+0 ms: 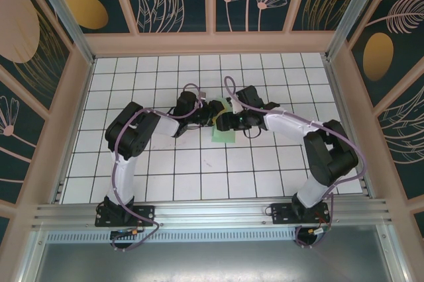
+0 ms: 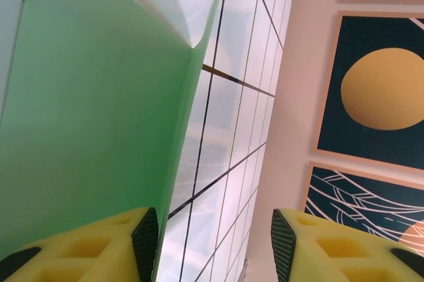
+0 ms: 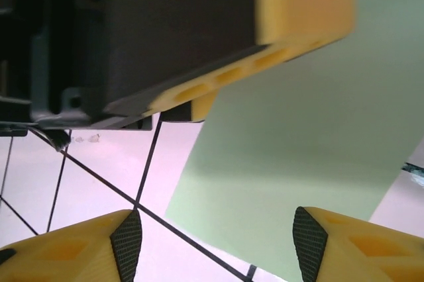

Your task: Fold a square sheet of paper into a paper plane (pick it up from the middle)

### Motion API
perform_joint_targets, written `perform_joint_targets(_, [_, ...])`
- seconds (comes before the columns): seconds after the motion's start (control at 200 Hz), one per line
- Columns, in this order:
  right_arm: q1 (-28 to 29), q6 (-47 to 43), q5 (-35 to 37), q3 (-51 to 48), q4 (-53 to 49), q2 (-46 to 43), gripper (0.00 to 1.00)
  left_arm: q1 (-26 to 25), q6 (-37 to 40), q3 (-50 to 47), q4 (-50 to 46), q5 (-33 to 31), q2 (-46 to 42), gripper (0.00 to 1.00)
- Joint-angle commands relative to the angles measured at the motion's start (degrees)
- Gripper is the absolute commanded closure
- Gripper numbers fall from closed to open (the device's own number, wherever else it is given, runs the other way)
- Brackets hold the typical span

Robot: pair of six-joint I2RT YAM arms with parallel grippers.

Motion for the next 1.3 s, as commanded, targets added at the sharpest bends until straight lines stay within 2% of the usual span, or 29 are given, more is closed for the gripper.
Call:
perform_joint_targets(0.0, [4.44,-2.87,9.61,-0.16,-1.65,-1.12,0.31,-0.09,-0.76,-0.27,1.86,0.39,0.84,0.49])
perform_joint_targets(0.23, [12.71,-2.13,25.37,-1.06,0.60,0.13,0.21,-0.11,-2.12,-1.02,3.64,0.67,0.52,0.49])
perform_joint_targets(0.305, [14.12,-2.28,27.48,-1.47,1.66,0.37,0.14,-0.11,-3.52,-1.62,5.44,0.77,0.49,0.49])
perform_joint_targets(0.34, [14.66,-2.23,28.01,-1.54,1.97,0.70,0.05,-0.09,-4.23,-1.87,6.37,0.85,0.48,0.49])
perform_joint_targets(0.37, [15.18,-2.39,28.41,-1.72,2.40,1.03,0.02,-0.11,-4.63,-1.94,6.78,0.86,0.45,0.50])
perform_joint_targets(0.585, [17.16,-1.71,33.82,-2.59,3.99,2.62,0.01,-0.07,-6.60,-2.29,8.57,1.05,0.13,0.51])
perform_joint_targets(0.691, [17.57,-1.22,36.24,-2.15,3.82,4.25,0.07,-0.09,-7.99,-2.64,10.47,1.09,0.18,0.52])
perform_joint_targets(0.791, [17.95,-0.60,38.28,-2.22,4.30,4.65,0.19,-0.11,-7.85,-2.65,10.17,0.83,0.04,0.52])
perform_joint_targets(0.846, [18.03,-0.44,39.47,-1.52,3.58,5.34,0.22,-0.03,-7.94,-2.67,10.34,0.87,0.04,0.52])
perform_joint_targets(0.896, [18.12,-0.07,40.39,-1.07,3.09,5.63,0.31,-0.11,-7.79,-2.64,10.22,0.86,-0.08,0.52])
perform_joint_targets(0.981, [18.12,-0.15,40.31,-1.15,3.46,5.13,0.39,-0.11,-7.18,-2.64,9.22,0.67,-0.28,0.52])
perform_joint_targets(1.041, [18.12,-0.01,40.37,-0.64,2.66,4.93,0.50,-0.11,-6.97,-2.65,9.04,0.72,-0.30,0.52])
perform_joint_targets(1.081, [18.13,0.23,41.05,-0.43,2.19,4.82,0.53,-0.05,-6.74,-2.66,8.82,0.59,-0.40,0.52])
perform_joint_targets(1.136, [18.04,0.25,41.11,-0.36,1.95,4.66,0.65,-0.05,-6.21,-2.65,8.08,0.31,-0.58,0.52])
perform_joint_targets(1.296, [18.03,0.63,40.91,-0.41,1.37,3.93,0.74,-0.11,-4.60,-2.39,5.93,-0.24,-1.26,0.52])
